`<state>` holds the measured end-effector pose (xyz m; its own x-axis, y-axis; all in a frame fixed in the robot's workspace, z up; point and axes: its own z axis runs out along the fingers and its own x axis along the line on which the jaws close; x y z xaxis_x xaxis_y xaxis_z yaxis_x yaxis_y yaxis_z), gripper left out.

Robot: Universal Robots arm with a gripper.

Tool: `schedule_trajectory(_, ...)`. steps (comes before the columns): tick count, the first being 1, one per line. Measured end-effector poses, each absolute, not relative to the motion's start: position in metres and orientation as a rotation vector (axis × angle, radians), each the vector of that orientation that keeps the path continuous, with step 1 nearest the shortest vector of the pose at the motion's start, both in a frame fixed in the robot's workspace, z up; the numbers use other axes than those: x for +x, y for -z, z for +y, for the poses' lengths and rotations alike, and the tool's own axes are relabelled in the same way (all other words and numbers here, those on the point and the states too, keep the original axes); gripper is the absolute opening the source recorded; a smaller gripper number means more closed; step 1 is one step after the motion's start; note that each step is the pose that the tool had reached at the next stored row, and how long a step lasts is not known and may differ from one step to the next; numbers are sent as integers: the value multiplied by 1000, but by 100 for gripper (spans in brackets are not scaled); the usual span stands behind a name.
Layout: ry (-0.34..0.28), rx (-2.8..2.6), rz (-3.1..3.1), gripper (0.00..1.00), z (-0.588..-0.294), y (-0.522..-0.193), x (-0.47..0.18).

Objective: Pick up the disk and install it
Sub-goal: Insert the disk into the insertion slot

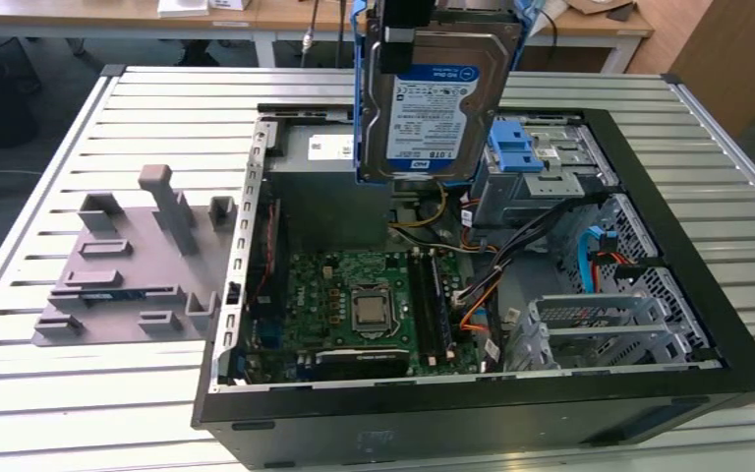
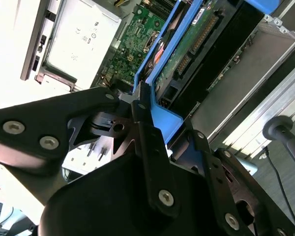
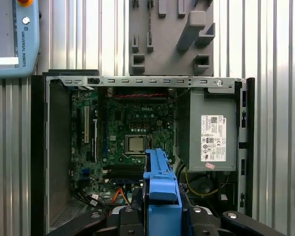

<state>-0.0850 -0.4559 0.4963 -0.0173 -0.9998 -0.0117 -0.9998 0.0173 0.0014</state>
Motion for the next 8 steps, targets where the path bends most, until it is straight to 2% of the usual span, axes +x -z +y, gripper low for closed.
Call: schedule_trajectory(8,-14,-2197,2235,36,-456,-496,-84)
